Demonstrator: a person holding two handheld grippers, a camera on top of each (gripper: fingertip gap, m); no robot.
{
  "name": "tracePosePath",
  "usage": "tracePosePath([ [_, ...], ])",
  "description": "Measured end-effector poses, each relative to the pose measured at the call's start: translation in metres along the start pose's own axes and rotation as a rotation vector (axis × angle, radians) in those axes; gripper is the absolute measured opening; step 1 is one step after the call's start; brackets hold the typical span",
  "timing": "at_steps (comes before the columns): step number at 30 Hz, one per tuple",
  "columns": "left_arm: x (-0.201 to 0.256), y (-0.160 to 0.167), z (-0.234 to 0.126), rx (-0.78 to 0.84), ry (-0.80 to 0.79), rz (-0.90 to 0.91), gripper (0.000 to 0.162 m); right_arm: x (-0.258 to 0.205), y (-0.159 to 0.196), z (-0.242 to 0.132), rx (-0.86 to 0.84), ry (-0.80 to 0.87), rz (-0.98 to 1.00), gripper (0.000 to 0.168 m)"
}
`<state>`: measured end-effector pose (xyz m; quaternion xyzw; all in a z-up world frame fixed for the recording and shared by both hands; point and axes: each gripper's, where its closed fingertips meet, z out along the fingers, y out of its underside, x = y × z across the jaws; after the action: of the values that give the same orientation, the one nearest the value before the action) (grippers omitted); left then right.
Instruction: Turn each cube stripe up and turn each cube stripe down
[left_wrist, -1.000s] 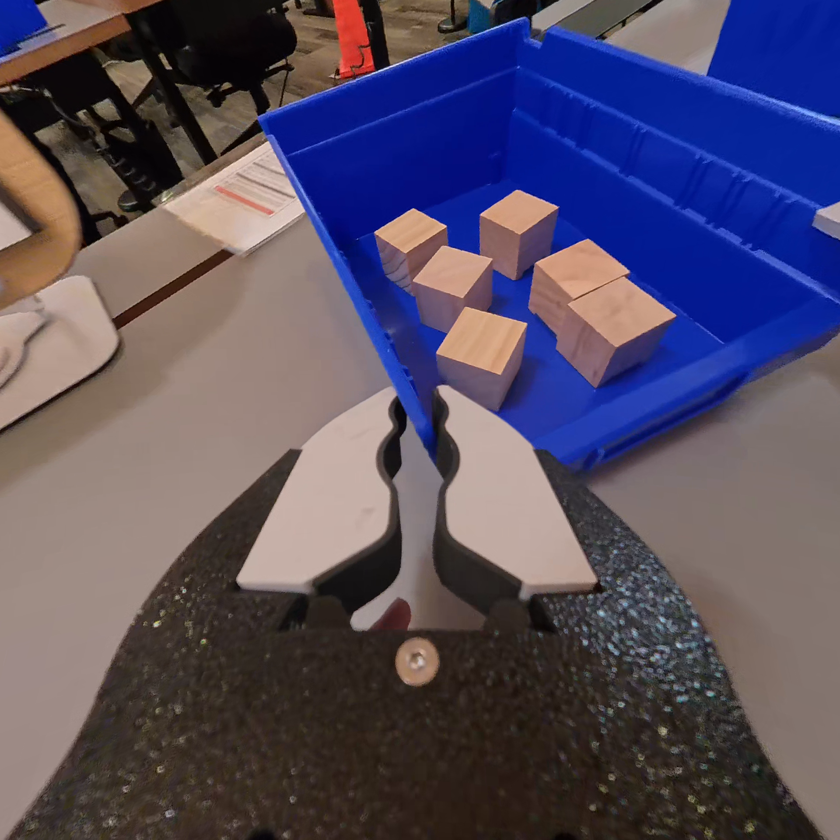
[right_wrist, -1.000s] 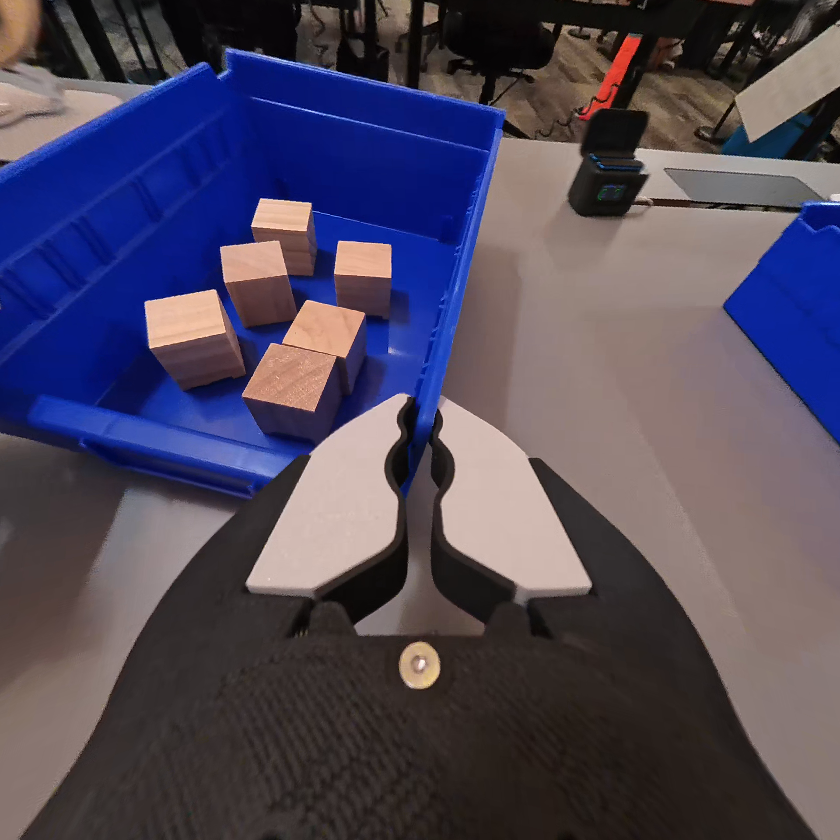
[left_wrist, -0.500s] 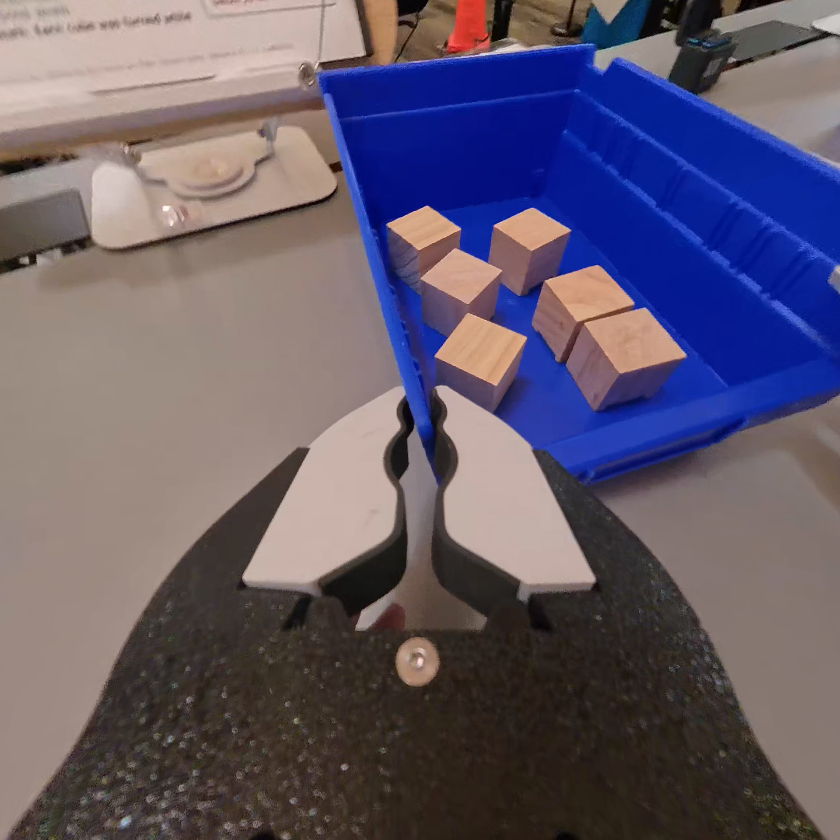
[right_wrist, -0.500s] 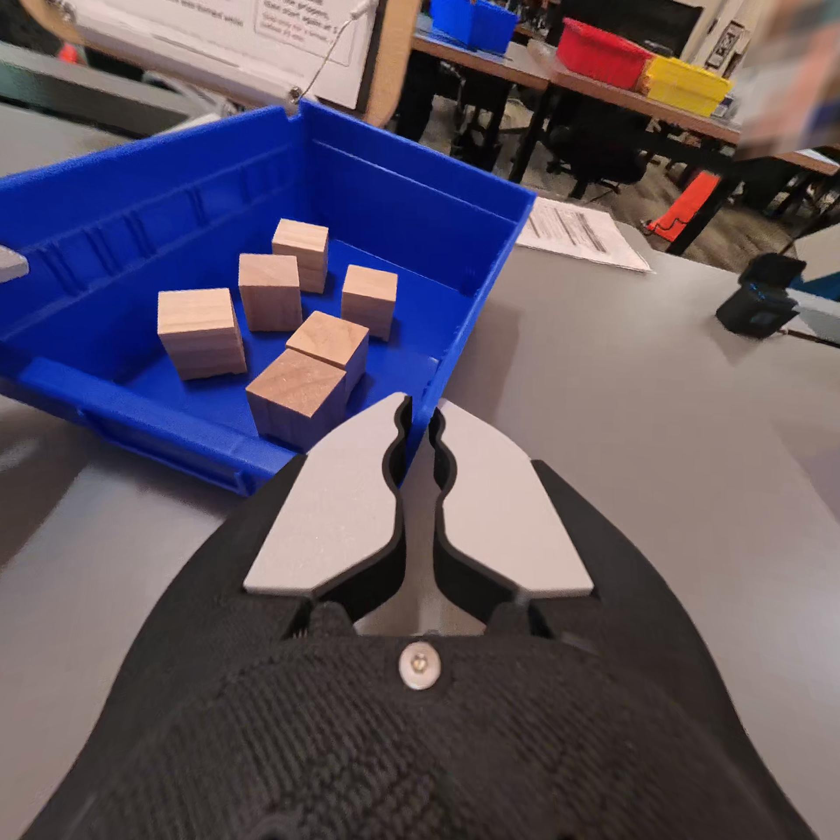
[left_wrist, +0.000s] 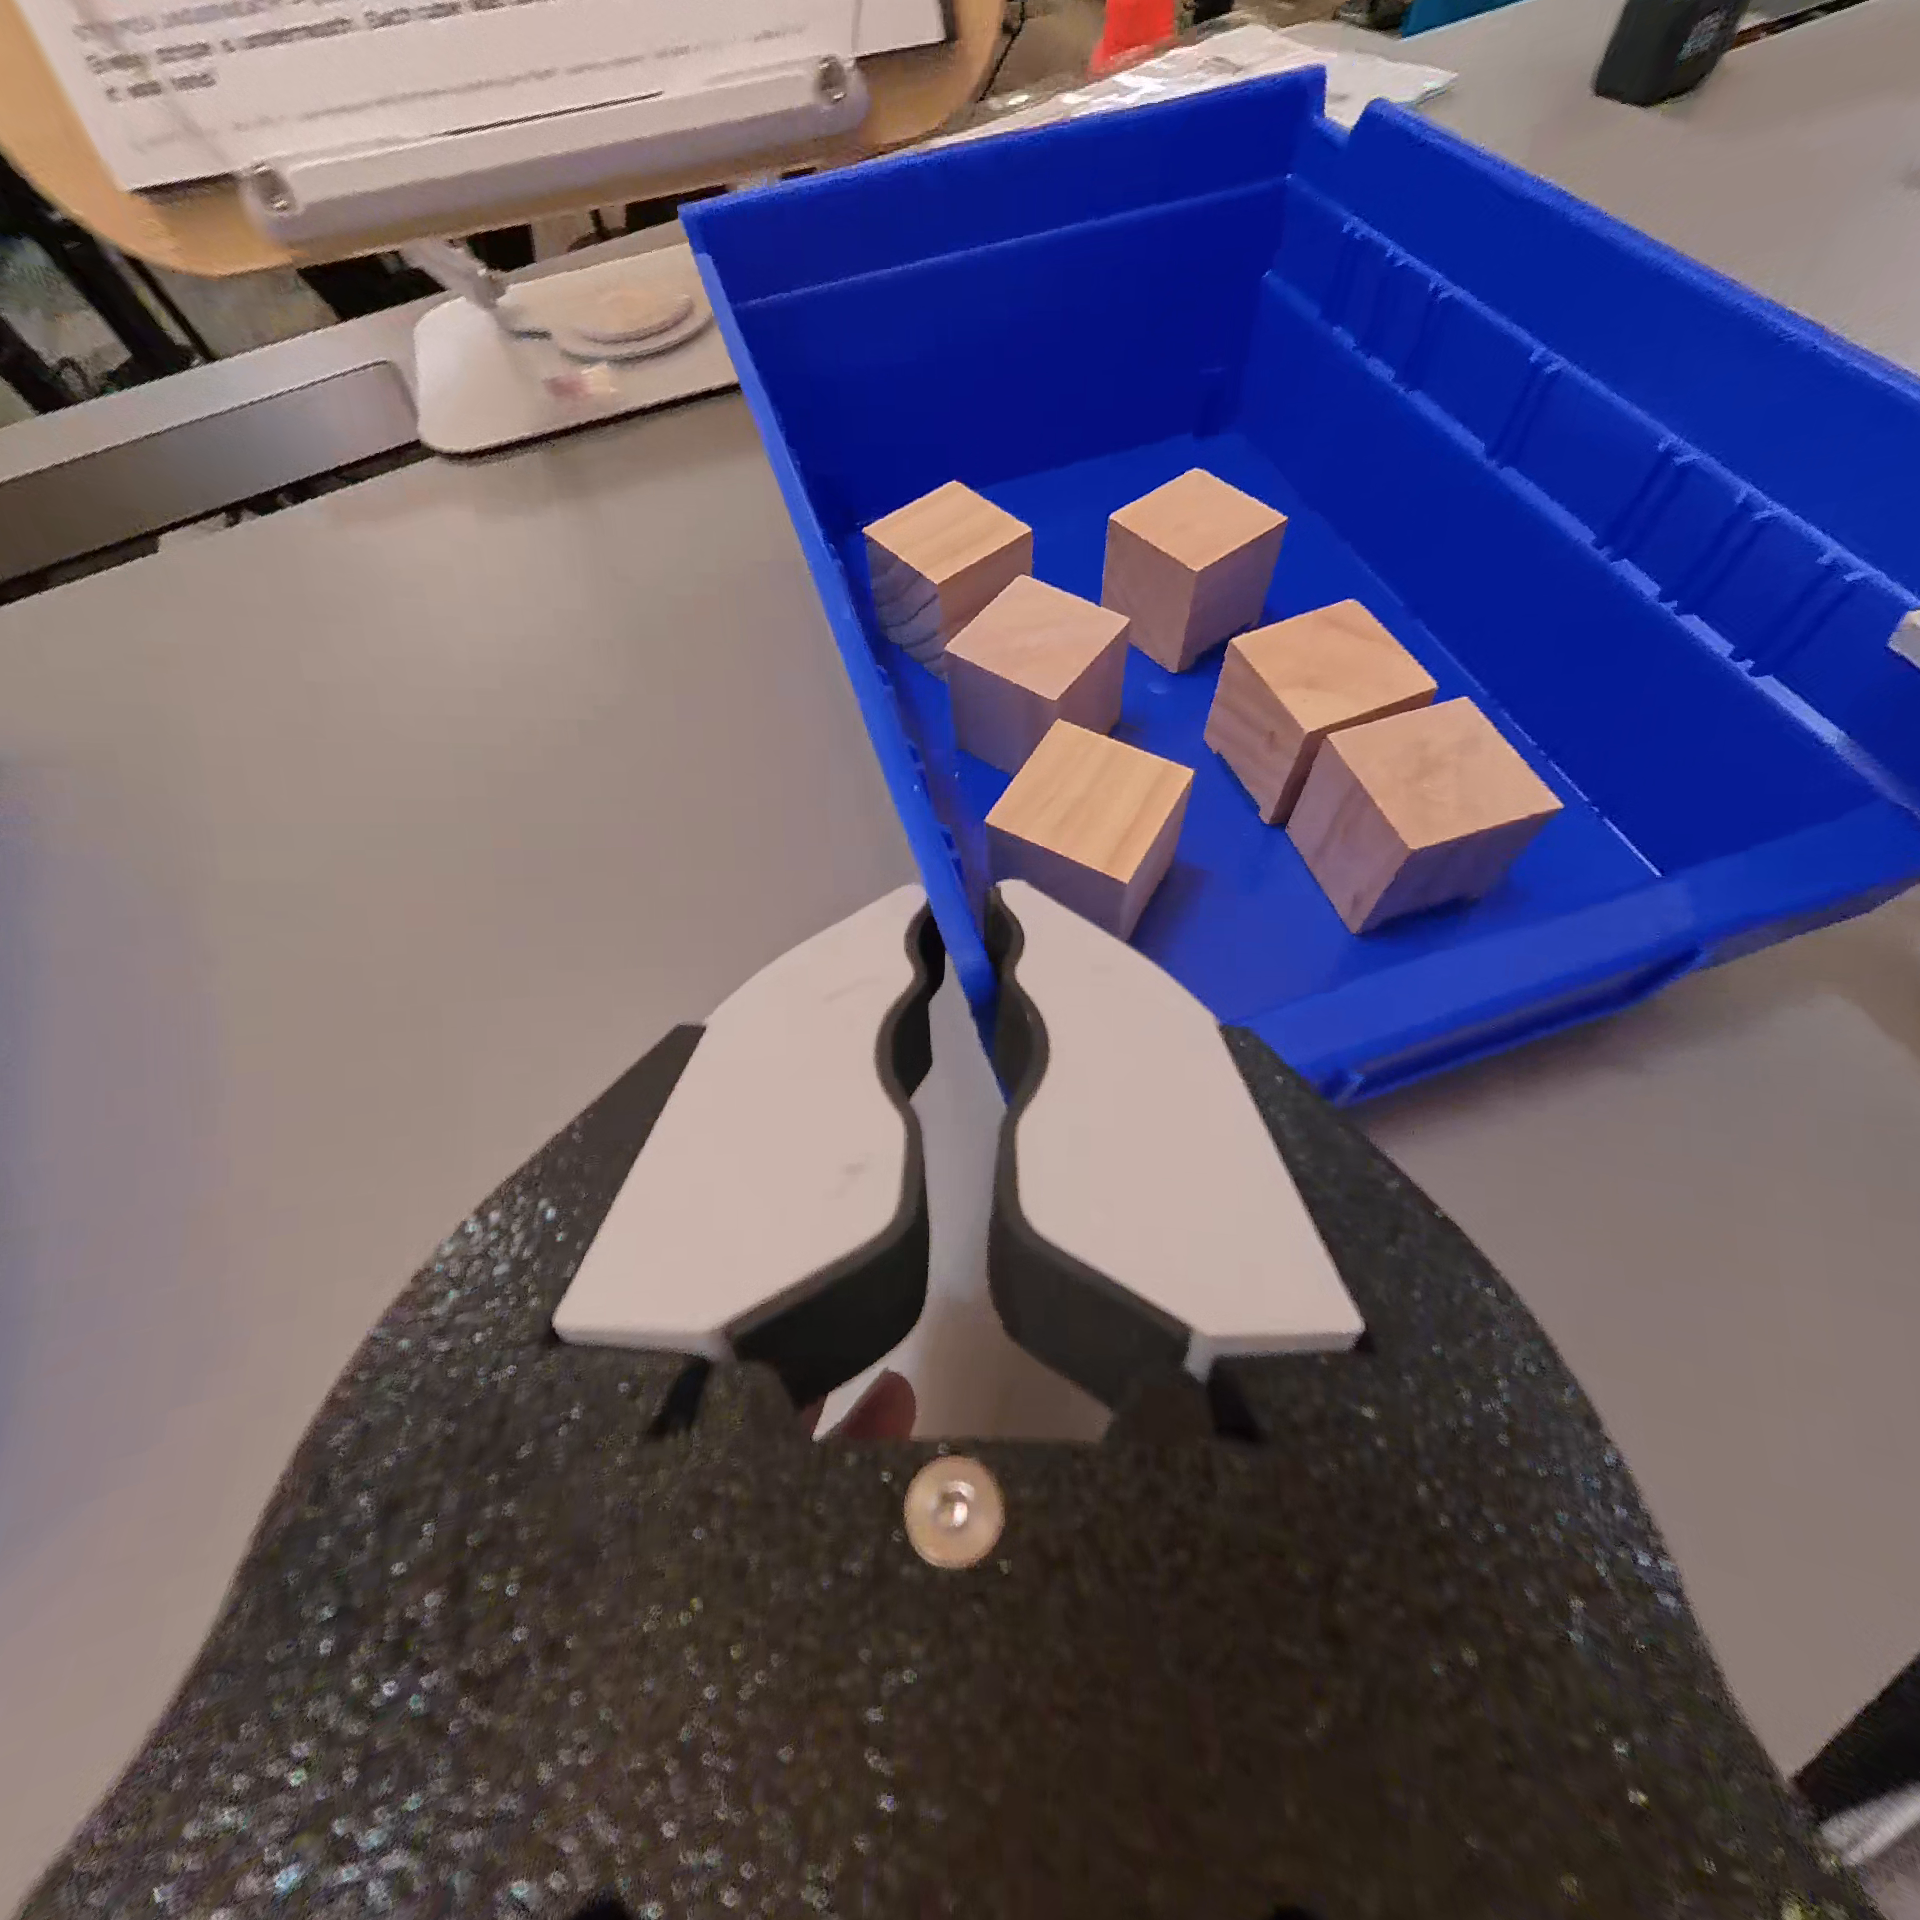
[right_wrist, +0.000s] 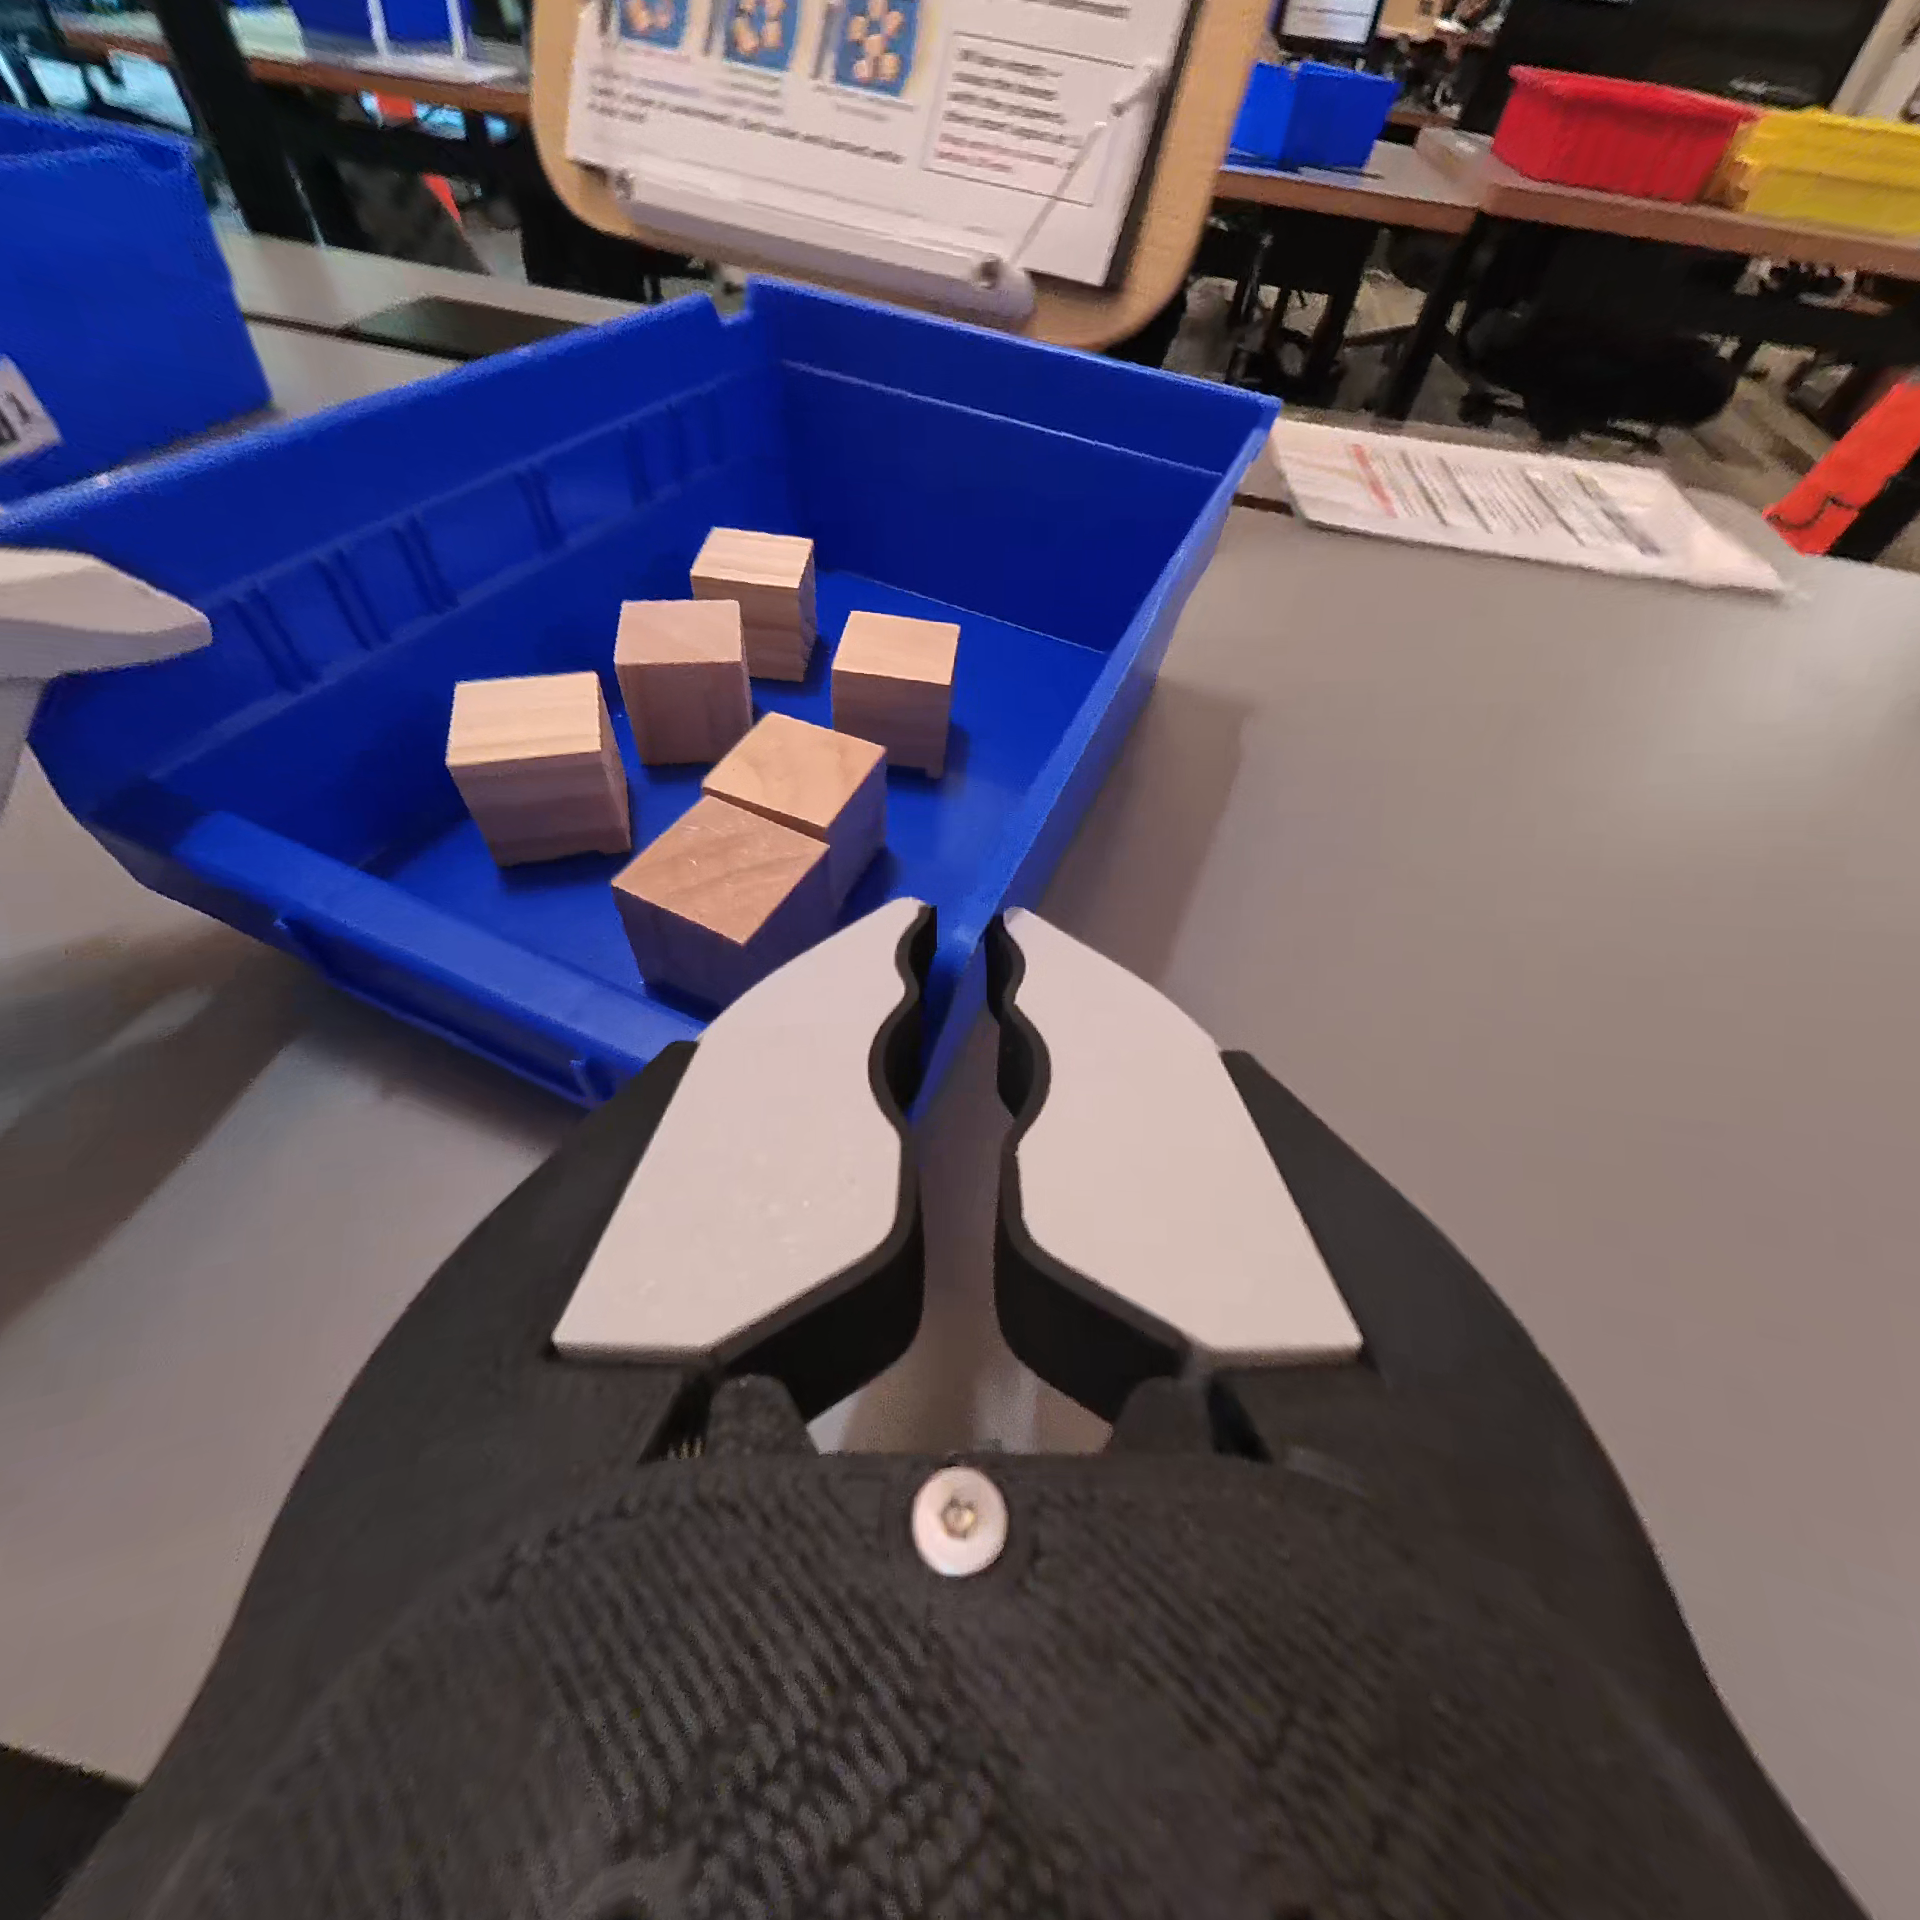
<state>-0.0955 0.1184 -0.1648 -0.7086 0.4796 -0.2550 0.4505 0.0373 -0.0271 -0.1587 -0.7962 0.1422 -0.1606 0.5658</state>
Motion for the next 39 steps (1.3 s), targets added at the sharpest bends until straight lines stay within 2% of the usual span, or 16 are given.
tracePosePath([
  [5, -0.05, 0.007, -0.003, -0.026, -0.082, -0.059, 0.006, -0.036, -0.015, 0.036, -0.002, -0.048, -0.084, 0.009],
  [12, -0.108, 0.018, -0.015, -0.057, -0.207, -0.104, 0.005, -0.086, -0.034, 0.08, -0.003, -0.156, -0.104, 0.009],
  [18, -0.144, 0.028, -0.028, -0.052, -0.25, -0.146, 0.005, -0.126, -0.044, 0.098, 0.008, -0.229, -0.131, 0.011],
  [23, -0.156, 0.03, -0.031, -0.03, -0.205, -0.186, 0.006, -0.141, -0.048, 0.107, 0.013, -0.255, -0.148, 0.011],
  [26, -0.155, 0.019, -0.046, 0.032, -0.162, -0.209, 0.012, -0.142, -0.048, 0.104, 0.01, -0.299, -0.122, 0.014],
  [29, -0.176, -0.016, -0.086, 0.182, -0.183, -0.236, 0.025, -0.132, -0.063, 0.09, 0.086, -0.32, -0.096, 0.027],
  [32, -0.228, -0.038, -0.123, 0.201, -0.247, -0.216, 0.032, -0.113, -0.07, 0.078, 0.065, -0.328, -0.086, 0.05],
  [33, -0.255, -0.038, -0.129, 0.163, -0.295, -0.2, 0.04, -0.107, -0.07, 0.075, 0.048, -0.334, -0.082, 0.056],
  [36, -0.349, -0.014, -0.13, -0.02, -0.435, -0.162, 0.075, -0.09, -0.073, 0.066, 0.036, -0.336, -0.055, 0.061],
  [39, -0.42, 0.025, -0.119, -0.238, -0.483, -0.19, 0.067, -0.09, -0.079, 0.061, 0.032, -0.369, -0.005, 0.062],
])
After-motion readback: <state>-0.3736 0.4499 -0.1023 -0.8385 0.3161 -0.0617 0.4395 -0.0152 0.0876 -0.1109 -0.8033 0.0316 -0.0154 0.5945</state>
